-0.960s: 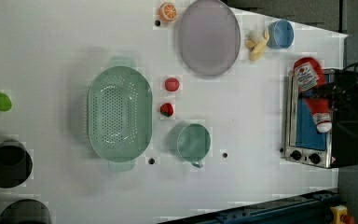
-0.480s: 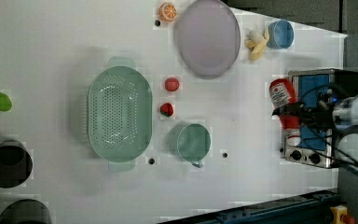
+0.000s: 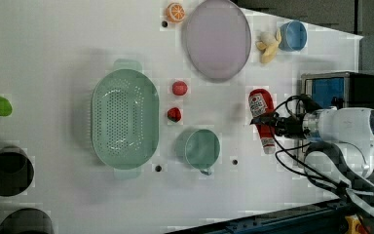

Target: Pick ketchup from plate and place it on table.

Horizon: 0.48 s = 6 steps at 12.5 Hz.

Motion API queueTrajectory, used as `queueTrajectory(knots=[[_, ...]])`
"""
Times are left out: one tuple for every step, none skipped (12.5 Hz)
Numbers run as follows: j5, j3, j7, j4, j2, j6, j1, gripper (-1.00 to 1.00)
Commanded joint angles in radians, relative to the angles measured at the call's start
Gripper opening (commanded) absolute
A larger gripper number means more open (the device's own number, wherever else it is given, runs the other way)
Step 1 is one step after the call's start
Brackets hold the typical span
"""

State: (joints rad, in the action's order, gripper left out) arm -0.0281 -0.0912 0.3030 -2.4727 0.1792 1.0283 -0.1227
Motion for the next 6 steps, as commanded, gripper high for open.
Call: queueTrajectory(knots=[[0.001, 0.016, -0.079, 0.012, 0.011, 0.042, -0.009, 0.69], [0.001, 0.01, -0.079, 0.012, 0.015, 0.056, -0.007, 0.91], [0.001, 0.007, -0.079, 0.013, 0.012, 0.058, -0.006, 1.0], [0.001, 0.005, -0.079, 0.015, 0.001, 0.057, -0.006, 1.0], [0.002, 0.004, -0.079, 0.022, -0.017, 0.056, -0.006, 1.0], [0.003, 0.004, -0.08, 0.032, -0.044, 0.054, -0.006, 1.0]])
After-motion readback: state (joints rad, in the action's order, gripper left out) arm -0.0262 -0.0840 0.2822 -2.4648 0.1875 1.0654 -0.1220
